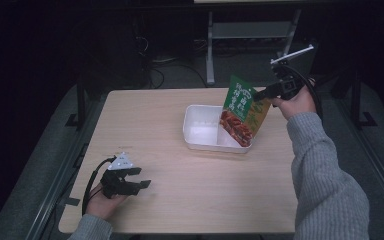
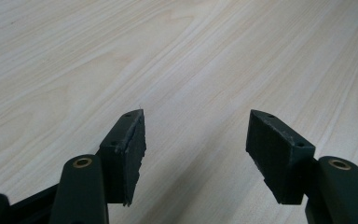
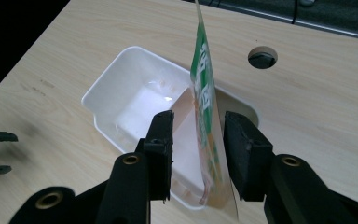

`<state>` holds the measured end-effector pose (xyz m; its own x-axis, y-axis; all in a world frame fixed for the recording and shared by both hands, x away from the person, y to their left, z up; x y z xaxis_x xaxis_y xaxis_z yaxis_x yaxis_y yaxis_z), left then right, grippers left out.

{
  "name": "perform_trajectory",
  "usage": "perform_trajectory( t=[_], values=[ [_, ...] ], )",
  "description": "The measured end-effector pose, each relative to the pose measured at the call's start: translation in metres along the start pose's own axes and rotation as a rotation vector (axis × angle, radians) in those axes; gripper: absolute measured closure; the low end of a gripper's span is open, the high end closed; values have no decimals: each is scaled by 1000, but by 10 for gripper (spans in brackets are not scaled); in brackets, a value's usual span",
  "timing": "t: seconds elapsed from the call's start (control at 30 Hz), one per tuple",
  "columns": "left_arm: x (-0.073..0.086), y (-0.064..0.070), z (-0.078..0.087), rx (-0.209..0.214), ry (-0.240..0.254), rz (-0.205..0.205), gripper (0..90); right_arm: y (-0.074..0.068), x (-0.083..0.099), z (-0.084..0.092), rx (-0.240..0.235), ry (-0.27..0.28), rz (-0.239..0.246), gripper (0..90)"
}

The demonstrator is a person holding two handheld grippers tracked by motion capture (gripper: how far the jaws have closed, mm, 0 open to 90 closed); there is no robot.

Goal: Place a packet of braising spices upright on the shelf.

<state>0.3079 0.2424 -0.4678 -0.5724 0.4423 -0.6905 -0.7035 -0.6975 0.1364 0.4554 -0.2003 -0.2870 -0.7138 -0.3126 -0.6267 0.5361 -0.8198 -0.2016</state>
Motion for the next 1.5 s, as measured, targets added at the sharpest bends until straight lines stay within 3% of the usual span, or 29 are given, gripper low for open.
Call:
perform_trajectory(
  t=[0.8, 1.5],
  values=[
    [1, -1, 0, -3, -2, 1, 358, 14, 72, 25, -123, 87, -57, 515],
    [1, 0, -1, -1, -5, 2, 337, 4, 134, 20, -177, 129, -53, 443]
  ],
)
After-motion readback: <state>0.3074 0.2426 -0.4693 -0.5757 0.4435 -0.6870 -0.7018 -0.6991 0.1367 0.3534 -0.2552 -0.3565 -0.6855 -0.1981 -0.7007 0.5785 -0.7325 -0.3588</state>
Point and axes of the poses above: each handheld gripper's, and its own axes: z roughly backward along the jaws, x roughly out of its underside, y roughly to its right, the point moved 4 cm from there along -z, roughly forward along the jaws, and after that the axes turned 6 degrees about z, right-handed, at the moved point
